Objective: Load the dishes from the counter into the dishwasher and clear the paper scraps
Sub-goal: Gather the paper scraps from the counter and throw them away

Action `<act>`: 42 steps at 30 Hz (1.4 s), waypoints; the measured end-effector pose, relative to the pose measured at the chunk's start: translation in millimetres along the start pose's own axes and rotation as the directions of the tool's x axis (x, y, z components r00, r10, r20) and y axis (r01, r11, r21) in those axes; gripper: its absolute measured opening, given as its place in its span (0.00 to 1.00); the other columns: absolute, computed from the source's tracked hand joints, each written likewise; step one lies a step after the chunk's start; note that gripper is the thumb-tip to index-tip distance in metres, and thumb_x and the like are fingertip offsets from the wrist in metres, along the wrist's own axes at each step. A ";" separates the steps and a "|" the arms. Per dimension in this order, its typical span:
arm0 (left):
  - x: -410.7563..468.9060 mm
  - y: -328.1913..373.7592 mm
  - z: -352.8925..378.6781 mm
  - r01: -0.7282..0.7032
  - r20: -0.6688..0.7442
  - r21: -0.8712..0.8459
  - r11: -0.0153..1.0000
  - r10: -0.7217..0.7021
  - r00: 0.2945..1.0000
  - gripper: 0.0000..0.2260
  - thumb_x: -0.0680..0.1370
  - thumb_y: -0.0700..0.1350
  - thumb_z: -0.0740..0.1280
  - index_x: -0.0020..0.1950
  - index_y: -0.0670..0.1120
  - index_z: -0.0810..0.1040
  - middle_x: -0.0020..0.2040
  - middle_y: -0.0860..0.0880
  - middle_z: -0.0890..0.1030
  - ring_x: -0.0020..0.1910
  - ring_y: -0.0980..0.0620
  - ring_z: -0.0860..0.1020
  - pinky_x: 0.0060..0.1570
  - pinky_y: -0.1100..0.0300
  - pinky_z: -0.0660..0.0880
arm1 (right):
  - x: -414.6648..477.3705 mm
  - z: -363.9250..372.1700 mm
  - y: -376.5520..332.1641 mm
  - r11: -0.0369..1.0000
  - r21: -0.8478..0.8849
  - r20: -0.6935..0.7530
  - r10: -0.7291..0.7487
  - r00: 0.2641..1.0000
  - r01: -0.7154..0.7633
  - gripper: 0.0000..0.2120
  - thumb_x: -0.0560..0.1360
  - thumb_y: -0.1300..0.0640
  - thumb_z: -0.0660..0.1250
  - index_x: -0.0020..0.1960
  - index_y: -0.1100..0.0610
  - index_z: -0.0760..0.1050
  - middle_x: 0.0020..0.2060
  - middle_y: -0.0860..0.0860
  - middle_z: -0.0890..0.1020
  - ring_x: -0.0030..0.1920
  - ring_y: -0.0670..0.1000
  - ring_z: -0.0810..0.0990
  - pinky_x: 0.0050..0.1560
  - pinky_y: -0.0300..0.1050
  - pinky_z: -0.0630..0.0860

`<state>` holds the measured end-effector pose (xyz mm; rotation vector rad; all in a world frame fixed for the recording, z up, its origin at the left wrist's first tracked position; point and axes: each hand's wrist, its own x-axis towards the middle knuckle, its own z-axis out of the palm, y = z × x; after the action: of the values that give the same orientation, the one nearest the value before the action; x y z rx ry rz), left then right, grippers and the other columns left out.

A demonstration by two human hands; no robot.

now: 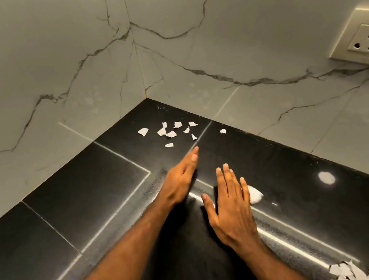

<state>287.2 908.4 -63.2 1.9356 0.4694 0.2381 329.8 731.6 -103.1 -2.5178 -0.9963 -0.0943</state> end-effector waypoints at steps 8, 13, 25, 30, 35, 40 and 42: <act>-41.6 -40.7 8.2 -0.041 -0.144 0.456 0.889 0.119 0.982 0.29 0.82 0.68 0.47 0.78 0.57 0.68 0.77 0.57 0.70 0.78 0.61 0.61 0.78 0.51 0.60 | -0.7 1.6 -1.9 0.985 -0.004 0.109 -0.174 0.979 0.175 0.31 0.86 0.36 0.46 0.84 0.49 0.50 0.84 0.44 0.49 0.82 0.41 0.42 0.82 0.53 0.47; -35.9 -46.5 10.2 0.032 -0.206 0.532 0.846 0.094 0.974 0.31 0.82 0.69 0.46 0.79 0.55 0.67 0.80 0.58 0.62 0.80 0.59 0.55 0.80 0.52 0.52 | 0.4 8.0 1.5 0.996 -0.010 0.146 -0.090 0.985 0.093 0.35 0.83 0.32 0.44 0.84 0.49 0.50 0.83 0.45 0.50 0.82 0.42 0.44 0.83 0.51 0.45; 16.4 -56.3 -15.6 0.099 -0.492 0.285 0.953 0.056 0.869 0.25 0.84 0.66 0.52 0.48 0.55 0.84 0.46 0.59 0.84 0.52 0.58 0.80 0.56 0.50 0.77 | 30.9 4.5 1.0 0.980 -0.135 0.070 -0.141 0.988 0.150 0.16 0.78 0.34 0.57 0.53 0.47 0.67 0.51 0.43 0.68 0.52 0.48 0.66 0.64 0.51 0.64; 64.9 -61.2 -39.4 0.124 -0.412 0.426 0.896 0.070 0.908 0.27 0.83 0.65 0.55 0.76 0.52 0.69 0.81 0.51 0.62 0.79 0.51 0.60 0.77 0.43 0.58 | 32.3 1.8 -2.7 0.985 -0.112 0.066 -0.123 0.990 0.130 0.17 0.78 0.35 0.56 0.53 0.48 0.67 0.52 0.43 0.68 0.52 0.49 0.66 0.64 0.51 0.64; 124.3 -61.3 -70.5 0.261 -0.480 0.303 0.917 -0.090 0.873 0.38 0.80 0.70 0.53 0.83 0.47 0.57 0.84 0.47 0.52 0.82 0.46 0.51 0.80 0.42 0.52 | 33.5 1.8 -1.3 0.987 -0.103 0.066 -0.116 0.991 0.122 0.18 0.78 0.34 0.56 0.55 0.48 0.69 0.54 0.43 0.70 0.54 0.49 0.67 0.65 0.50 0.63; 165.1 -65.0 -70.6 0.309 -0.434 0.448 0.839 -0.098 0.896 0.40 0.80 0.72 0.47 0.83 0.47 0.56 0.83 0.46 0.56 0.82 0.46 0.53 0.80 0.45 0.50 | 32.8 2.5 -1.5 0.989 -0.080 0.067 -0.118 0.991 0.123 0.18 0.78 0.34 0.56 0.56 0.47 0.69 0.54 0.42 0.69 0.55 0.48 0.67 0.65 0.49 0.62; 175.1 -60.5 -57.8 0.274 -0.381 0.534 0.799 -0.062 0.923 0.39 0.80 0.72 0.45 0.83 0.46 0.57 0.83 0.45 0.58 0.82 0.46 0.55 0.80 0.46 0.52 | 33.5 1.6 -1.8 0.990 -0.072 0.056 -0.120 0.991 0.124 0.19 0.78 0.34 0.56 0.57 0.48 0.70 0.55 0.42 0.69 0.56 0.48 0.67 0.66 0.49 0.62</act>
<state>410.6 1052.5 -104.0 2.4399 1.0510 0.3500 353.2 754.8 -96.6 -2.5364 -1.1891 -0.1054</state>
